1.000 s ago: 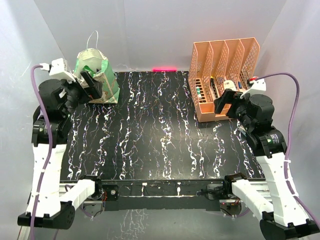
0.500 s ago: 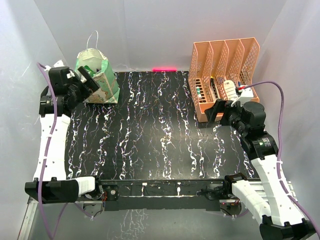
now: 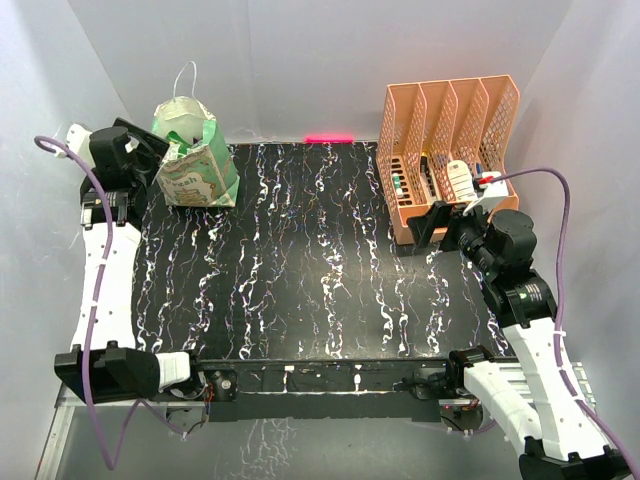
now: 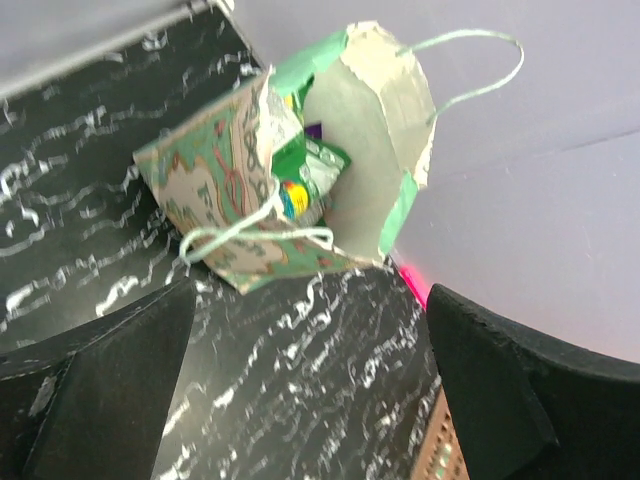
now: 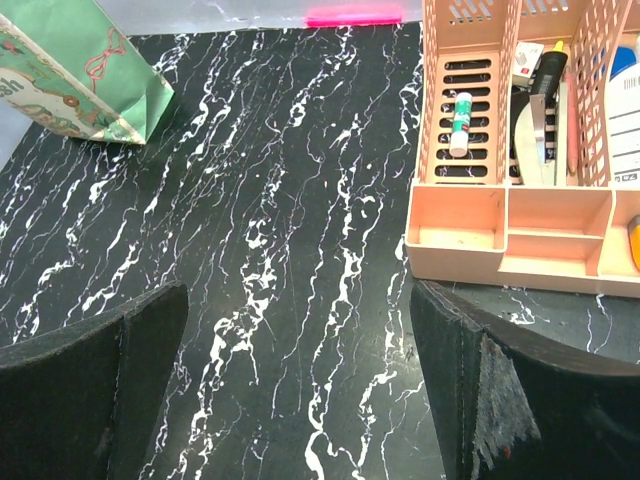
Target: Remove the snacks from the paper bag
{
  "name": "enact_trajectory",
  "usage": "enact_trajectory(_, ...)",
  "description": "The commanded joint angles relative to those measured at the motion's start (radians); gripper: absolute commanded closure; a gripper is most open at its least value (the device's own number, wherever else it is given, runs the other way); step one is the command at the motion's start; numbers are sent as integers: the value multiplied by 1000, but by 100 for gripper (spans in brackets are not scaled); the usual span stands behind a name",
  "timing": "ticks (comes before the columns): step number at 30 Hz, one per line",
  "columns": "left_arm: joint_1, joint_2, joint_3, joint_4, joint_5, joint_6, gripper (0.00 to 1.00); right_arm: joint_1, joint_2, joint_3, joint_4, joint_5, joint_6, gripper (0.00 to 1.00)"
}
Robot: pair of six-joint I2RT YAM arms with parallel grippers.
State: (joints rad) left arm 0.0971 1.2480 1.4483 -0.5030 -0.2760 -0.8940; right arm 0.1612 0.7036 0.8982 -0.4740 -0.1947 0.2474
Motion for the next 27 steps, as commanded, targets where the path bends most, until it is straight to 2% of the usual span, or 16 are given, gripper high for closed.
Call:
enact_trajectory(1,14,26,-29,183,-115,182,2,6,-29,-6,90,-4,-25,2)
enact_trajectory(3,20,39,-66,258,-99,290,2,8,-38,-14,99,-8,-28,2)
enact_trajectory(6,33,67,-93,311,-24,371,2,15,-44,-18,104,-9,-32,2)
enact_trajectory(13,107,169,-107,320,214,367,3,23,-58,-30,113,-4,-47,2)
enact_trajectory(18,122,142,-183,428,377,364,16,27,-64,-41,122,-15,-50,2)
enact_trajectory(27,123,69,-187,359,328,328,42,30,-69,-58,136,-35,-49,2)
